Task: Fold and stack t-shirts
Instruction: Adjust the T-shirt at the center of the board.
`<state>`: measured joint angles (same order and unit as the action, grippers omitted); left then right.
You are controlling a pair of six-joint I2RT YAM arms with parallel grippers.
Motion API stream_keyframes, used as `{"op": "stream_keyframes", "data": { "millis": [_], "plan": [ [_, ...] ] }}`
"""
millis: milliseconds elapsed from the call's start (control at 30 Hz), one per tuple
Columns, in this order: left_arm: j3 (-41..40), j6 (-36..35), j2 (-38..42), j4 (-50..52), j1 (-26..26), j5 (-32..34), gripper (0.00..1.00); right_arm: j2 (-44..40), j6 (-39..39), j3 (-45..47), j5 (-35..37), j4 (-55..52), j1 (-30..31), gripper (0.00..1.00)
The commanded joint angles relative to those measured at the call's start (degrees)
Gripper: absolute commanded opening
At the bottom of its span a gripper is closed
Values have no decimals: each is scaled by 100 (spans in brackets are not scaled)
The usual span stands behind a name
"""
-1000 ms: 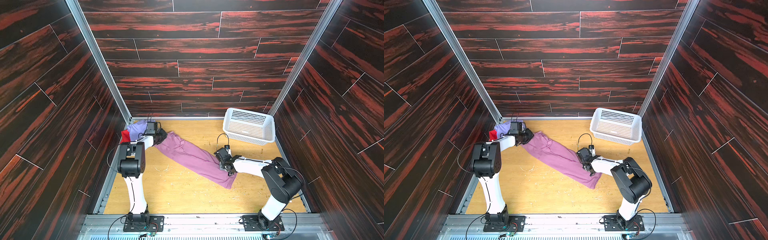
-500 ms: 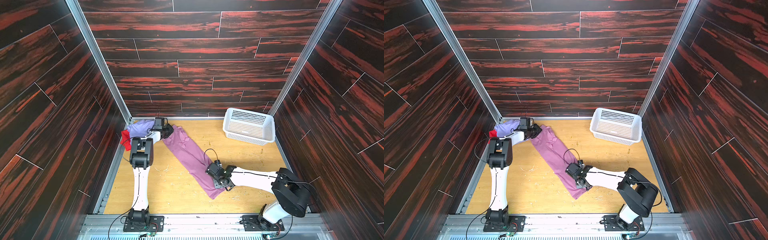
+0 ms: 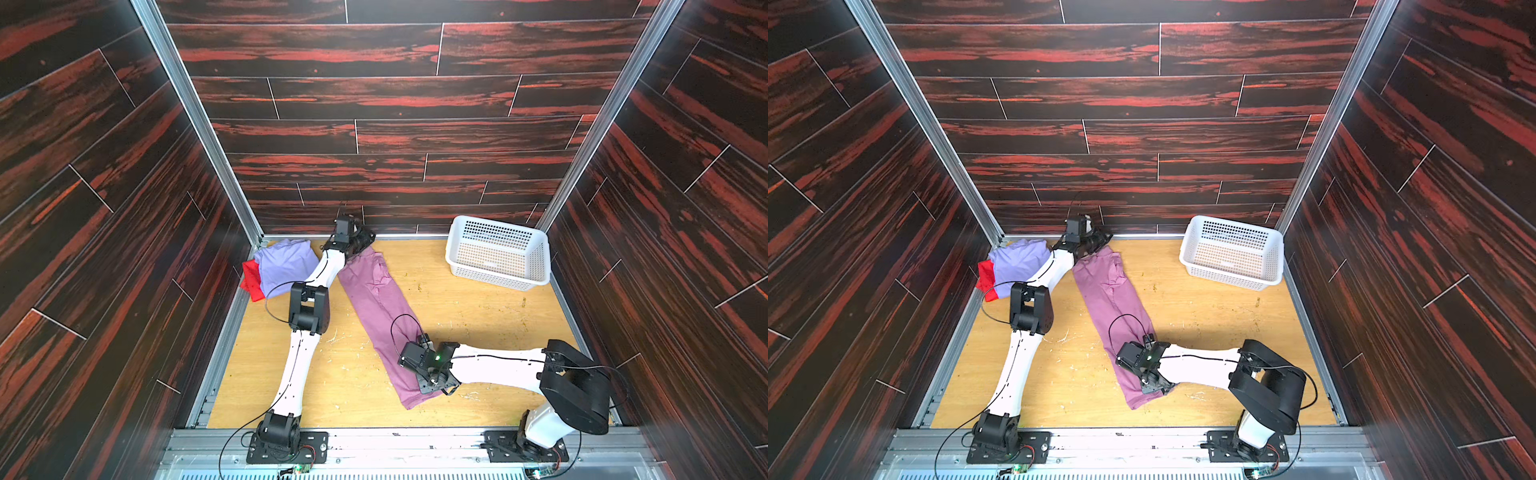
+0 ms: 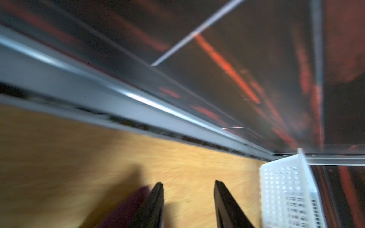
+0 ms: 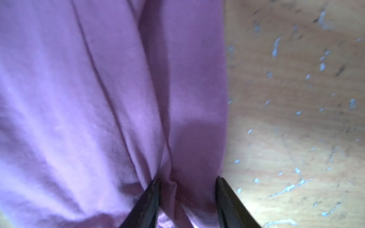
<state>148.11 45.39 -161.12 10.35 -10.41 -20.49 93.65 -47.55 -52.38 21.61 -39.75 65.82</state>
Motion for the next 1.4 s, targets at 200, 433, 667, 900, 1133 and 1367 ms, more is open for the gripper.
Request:
{"op": "stream_keyframes", "data": {
  "millis": [200,433,667,900,1133,1367],
  "plan": [
    [-2389,-862,1953,-965,66,375,71,-251,288,-1130,706,51,220,71],
    [-4787,-1261,4247,-1361,92,667,89,-350,1023,-1931,1303,502,197,77],
    [-7673,-864,6286,-1660,-5,566,90,-512,1660,-954,726,1540,-1237,76],
    [-9675,-699,7616,-989,-708,538,88,-819,1632,183,134,1988,-2122,75],
    [-11139,-124,8577,-596,-1476,431,82,-1197,1357,536,191,1951,-2175,75],
    [-11651,-62,8955,-478,-1813,560,82,-1191,1282,682,-15,2112,-2172,74]
  ]
}}
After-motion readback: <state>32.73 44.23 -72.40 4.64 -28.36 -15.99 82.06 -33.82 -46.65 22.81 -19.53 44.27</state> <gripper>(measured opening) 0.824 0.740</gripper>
